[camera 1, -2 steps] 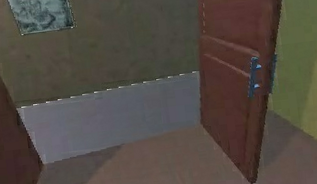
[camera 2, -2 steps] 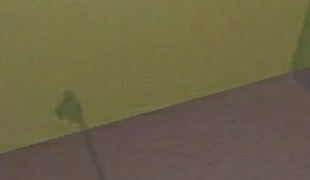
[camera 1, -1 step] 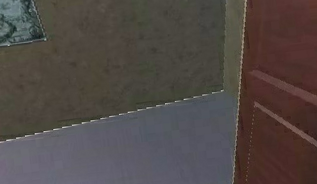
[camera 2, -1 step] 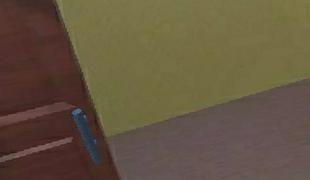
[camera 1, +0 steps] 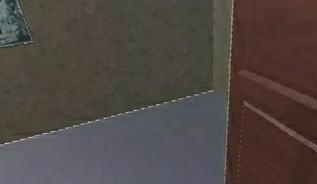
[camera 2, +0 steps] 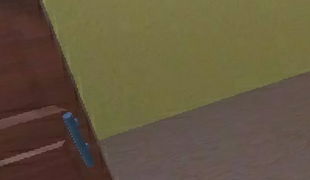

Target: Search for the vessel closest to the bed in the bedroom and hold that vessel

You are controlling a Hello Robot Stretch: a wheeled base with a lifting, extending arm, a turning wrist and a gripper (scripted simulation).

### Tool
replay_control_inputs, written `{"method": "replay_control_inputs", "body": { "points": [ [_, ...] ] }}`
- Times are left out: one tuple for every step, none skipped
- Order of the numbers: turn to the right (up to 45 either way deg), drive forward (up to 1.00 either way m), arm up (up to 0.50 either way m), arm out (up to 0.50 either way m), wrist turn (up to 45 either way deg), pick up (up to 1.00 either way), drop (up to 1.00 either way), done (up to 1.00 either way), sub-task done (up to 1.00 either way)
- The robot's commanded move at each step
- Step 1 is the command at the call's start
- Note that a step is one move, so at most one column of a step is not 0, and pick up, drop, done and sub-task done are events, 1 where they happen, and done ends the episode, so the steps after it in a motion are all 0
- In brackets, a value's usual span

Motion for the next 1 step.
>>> {"method": "replay_control_inputs", "body": {
  "points": [
    [-9.0,0.00,0.00,0.00,0.0,0.00,0.00,0.00,0.00]
  ]
}}
